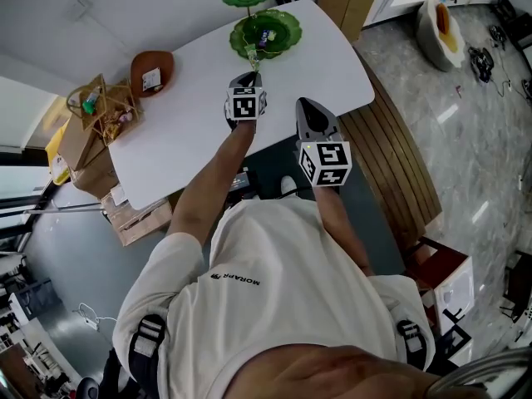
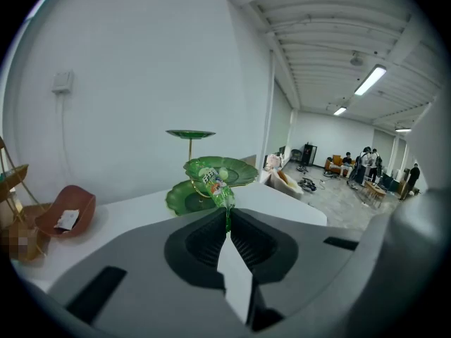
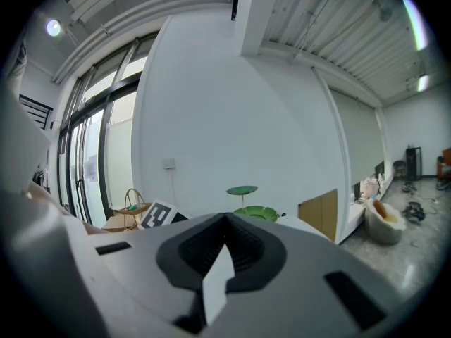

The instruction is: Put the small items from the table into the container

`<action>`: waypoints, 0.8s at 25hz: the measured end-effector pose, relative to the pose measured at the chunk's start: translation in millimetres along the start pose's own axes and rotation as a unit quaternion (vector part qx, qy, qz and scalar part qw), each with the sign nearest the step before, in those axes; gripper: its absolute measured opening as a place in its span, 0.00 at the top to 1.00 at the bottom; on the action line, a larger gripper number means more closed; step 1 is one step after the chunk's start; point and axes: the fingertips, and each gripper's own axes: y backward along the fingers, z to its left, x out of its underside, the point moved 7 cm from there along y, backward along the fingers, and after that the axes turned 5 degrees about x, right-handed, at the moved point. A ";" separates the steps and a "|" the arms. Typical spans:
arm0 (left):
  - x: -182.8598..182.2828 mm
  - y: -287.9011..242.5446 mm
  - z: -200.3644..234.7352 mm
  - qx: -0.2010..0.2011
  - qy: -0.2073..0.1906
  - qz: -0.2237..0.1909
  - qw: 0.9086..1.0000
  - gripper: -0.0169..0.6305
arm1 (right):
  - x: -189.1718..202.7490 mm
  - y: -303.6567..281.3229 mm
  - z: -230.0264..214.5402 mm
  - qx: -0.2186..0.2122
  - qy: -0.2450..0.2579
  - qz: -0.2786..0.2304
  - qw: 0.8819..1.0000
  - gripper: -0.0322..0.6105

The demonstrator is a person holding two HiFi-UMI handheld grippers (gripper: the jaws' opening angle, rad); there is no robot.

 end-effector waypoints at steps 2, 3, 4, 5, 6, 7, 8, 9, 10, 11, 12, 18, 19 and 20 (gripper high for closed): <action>-6.2 -4.5 0.3 0.007 -0.005 -0.002 1.000 0.94 | 0.2 0.0 -1.8 0.002 0.000 0.000 1.000 0.94; -9.4 -6.8 -0.8 0.013 -0.011 -0.002 1.000 0.94 | 0.4 -0.1 -2.2 0.002 0.000 0.001 1.000 0.94; -12.7 -9.4 -2.7 0.019 -0.020 -0.002 1.000 0.94 | 0.4 -0.2 -2.6 0.003 0.001 0.001 1.000 0.94; -16.2 -12.4 -4.7 0.026 -0.029 -0.001 0.999 0.94 | 0.5 -0.5 -3.0 0.003 0.001 0.001 1.000 0.94; -19.4 -15.6 -6.5 0.031 -0.037 0.000 0.999 0.94 | 0.6 -0.8 -3.5 0.003 0.001 0.002 1.000 0.94; -22.4 -18.9 -7.9 0.037 -0.041 0.001 0.998 0.94 | 0.7 -1.1 -4.1 0.004 0.001 0.002 1.000 0.94; -25.0 -22.3 -9.0 0.042 -0.043 0.002 0.998 0.94 | 0.7 -1.2 -5.1 0.005 0.001 0.002 1.000 0.94; -27.6 -25.6 -10.3 0.047 -0.046 0.004 0.998 0.94 | 0.5 -1.1 -6.2 0.006 0.001 0.002 1.000 0.94; -29.8 -28.8 -11.9 0.051 -0.054 0.008 0.997 0.94 | 0.3 -0.8 -7.4 0.007 0.001 0.002 1.000 0.94; -31.7 -31.8 -13.8 0.055 -0.064 0.013 0.996 0.94 | 0.3 -0.4 -8.6 0.008 0.000 0.002 1.000 0.94; -33.5 -34.6 -15.6 0.060 -0.073 0.017 0.995 0.94 | 0.3 -0.2 -9.6 0.009 0.000 0.002 1.000 0.94; -39.3 -53.5 -17.1 0.085 -0.089 0.040 0.992 0.94 | 0.9 -2.3 -15.8 0.016 0.001 0.004 1.000 0.94; -39.3 -56.4 -17.3 0.087 -0.090 0.044 0.991 0.94 | 1.0 -2.6 -17.0 0.017 0.001 0.005 1.000 0.94; -38.8 -59.3 -17.9 0.090 -0.090 0.048 0.991 0.94 | 1.1 -3.1 -18.2 0.018 0.000 0.005 1.000 0.94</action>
